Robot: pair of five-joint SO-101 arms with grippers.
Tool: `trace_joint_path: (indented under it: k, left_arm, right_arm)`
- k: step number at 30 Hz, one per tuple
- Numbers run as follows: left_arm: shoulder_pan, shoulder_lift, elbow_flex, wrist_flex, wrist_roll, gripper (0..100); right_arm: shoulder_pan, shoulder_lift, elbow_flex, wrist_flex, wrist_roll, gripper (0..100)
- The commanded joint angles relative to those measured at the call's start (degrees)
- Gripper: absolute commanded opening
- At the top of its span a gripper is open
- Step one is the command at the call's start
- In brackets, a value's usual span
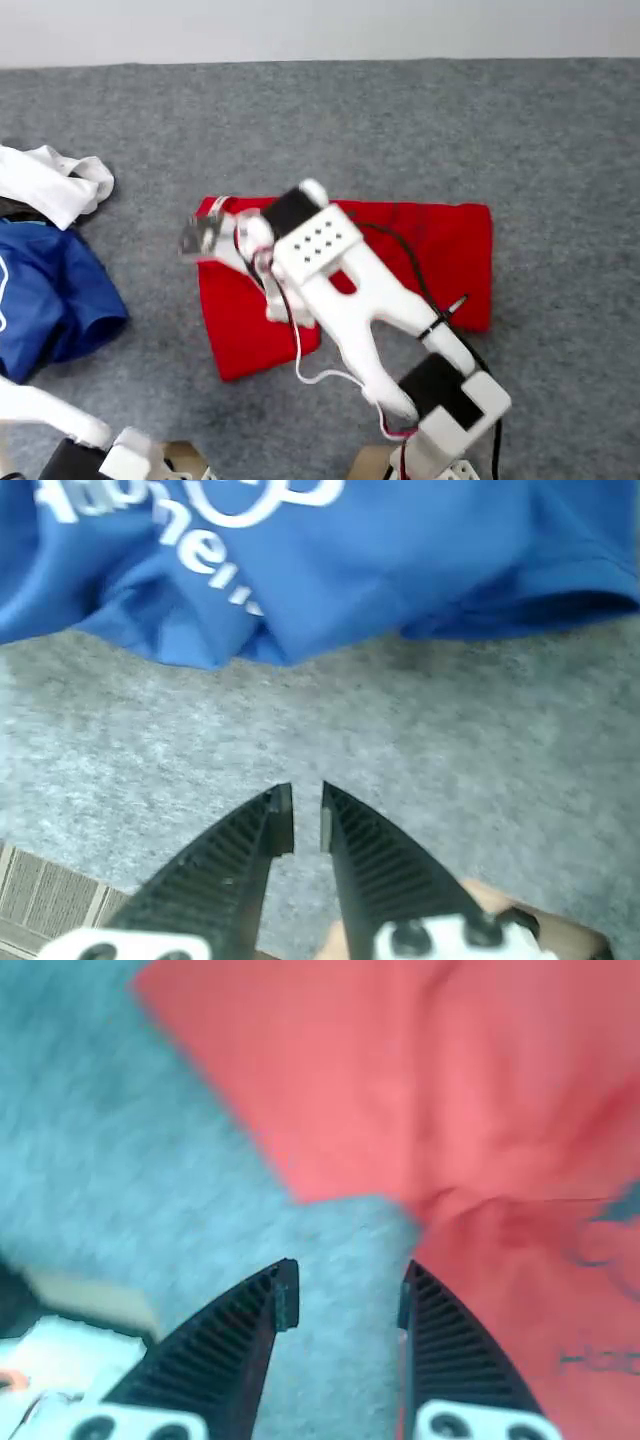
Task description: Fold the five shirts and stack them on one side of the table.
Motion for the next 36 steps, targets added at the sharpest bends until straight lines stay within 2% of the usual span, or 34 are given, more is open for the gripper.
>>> trace_joint_path:
  k: [1, 5, 10, 15, 19, 23, 28, 36]
  left_arm:
    - [-2.7, -1.9, -0.4, -2.5, -0.3, 6]
    - [-4.6, -1.9, -0.3, -2.5, -0.3, 6]
    - [-6.7, -1.9, 0.0, -2.4, -0.3, 6]
    - [-6.7, -2.5, -0.4, -2.0, -0.3, 6]
    - [-3.4, -2.4, -3.3, 0.4, -0.3, 5]
    - [5.5, -2.4, -8.0, 4.6, -0.2, 5]
    - [20.8, -2.4, -13.6, 7.5, 0.0, 5]
    - [45.6, -1.8, -14.3, 2.4, -0.3, 5]
  right_arm:
    - [-1.4, -6.3, 9.7, -6.2, 2.0, 25.1]
    - [-2.9, -7.1, 17.8, -13.5, 3.8, 29.2]
    - [-1.0, -5.1, 16.6, -20.0, 3.4, 29.2]
    - [1.5, -4.4, 10.1, -19.6, -1.0, 24.7]
    - [6.1, -4.5, 2.5, -12.6, -4.8, 18.8]
    - [10.9, -4.5, -4.7, -5.6, -9.0, 18.6]
    - [16.0, -4.5, -11.7, 1.8, -9.9, 18.5]
    - [18.2, -4.5, -10.7, 4.6, -12.1, 18.6]
